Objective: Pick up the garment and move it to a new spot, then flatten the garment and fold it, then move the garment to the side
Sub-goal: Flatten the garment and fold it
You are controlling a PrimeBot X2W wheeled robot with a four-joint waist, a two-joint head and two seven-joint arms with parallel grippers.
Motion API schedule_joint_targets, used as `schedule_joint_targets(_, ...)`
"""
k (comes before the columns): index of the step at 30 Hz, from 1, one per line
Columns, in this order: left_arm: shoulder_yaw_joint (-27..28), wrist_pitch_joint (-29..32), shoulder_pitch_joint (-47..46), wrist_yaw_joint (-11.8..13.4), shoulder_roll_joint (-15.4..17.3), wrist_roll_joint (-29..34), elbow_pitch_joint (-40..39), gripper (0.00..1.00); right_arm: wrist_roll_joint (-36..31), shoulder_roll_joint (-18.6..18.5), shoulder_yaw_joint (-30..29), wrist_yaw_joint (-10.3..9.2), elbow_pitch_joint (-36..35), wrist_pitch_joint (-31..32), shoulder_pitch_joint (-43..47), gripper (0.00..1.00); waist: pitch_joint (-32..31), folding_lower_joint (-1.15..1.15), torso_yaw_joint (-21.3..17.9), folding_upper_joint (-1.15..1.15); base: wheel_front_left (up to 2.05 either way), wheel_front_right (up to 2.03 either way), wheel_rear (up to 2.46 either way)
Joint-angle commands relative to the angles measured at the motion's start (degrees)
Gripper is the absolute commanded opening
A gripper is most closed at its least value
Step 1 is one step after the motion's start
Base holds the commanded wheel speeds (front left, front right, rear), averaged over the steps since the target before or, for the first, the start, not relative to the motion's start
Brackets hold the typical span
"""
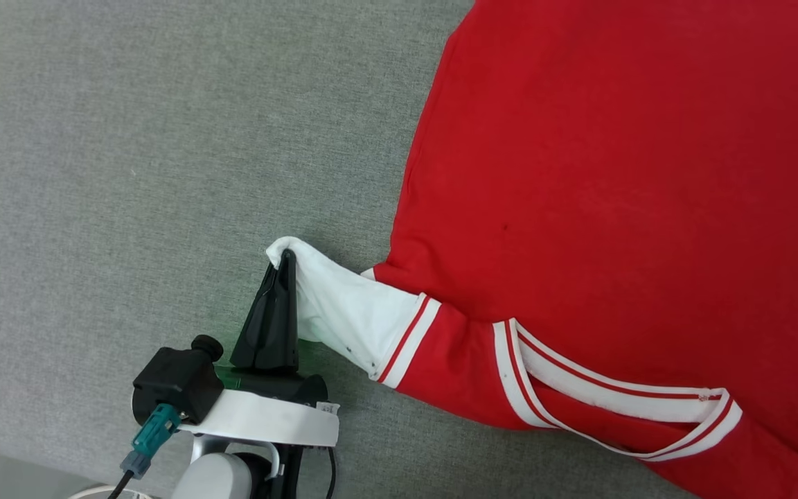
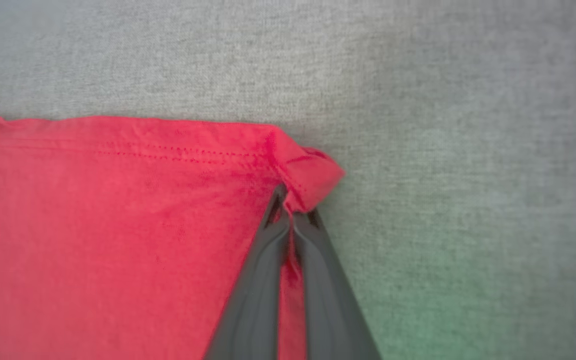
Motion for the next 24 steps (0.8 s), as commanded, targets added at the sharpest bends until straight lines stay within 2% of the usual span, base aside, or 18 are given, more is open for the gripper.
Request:
schedule_joint_targets(1, 0.7, -0.4, 0.0, -0.4, -0.4, 0.6, 0.5, 0.0, -0.2, 0.9, 1.4, -0.02, 1.2, -0.2, 3.3, 0.0, -1.0, -0.01, -0.1, 0.0, 0.0, 0.0, 0.0)
schedule_joint_targets(8, 3.3, -0.3, 2.4, -1.7, -0.7, 1.1, 2.9, 0.0, 1.7, -4.1, 9.0, -0.03, -4.2, -5.4, 3.0, 0.0, -8.1, -0.01, -2.2, 0.0, 0.0, 0.0, 0.0)
schedule_joint_targets(15, 6.4, -0.3, 6.3, -1.7, 0.3, 0.8, 4.4, 0.0, 8.3, -10.7, 17.2, -0.03, -12.4, -5.7, 9.1, 0.0, -16.4, -0.01, -8.3, 0.0, 0.0, 0.0, 0.0)
schedule_joint_targets(20, 8.1, 0.0, 8.8, -1.1, 2.0, 0.3, 5.2, 0.0, 12.2, -15.9, 16.8, -0.04, -19.2, -4.5, 19.1, 0.0, -21.4, -0.01, -13.3, 0.0, 0.0, 0.0, 0.0)
schedule_joint_targets(24, 9.7, 0.6, 11.2, -0.2, 3.0, -0.5, 5.3, 0.0, 14.5, -17.0, 12.7, -0.04, -22.8, -4.1, 31.7, 0.0, -24.5, -0.01, -17.3, 0.0, 0.0, 0.0, 0.0)
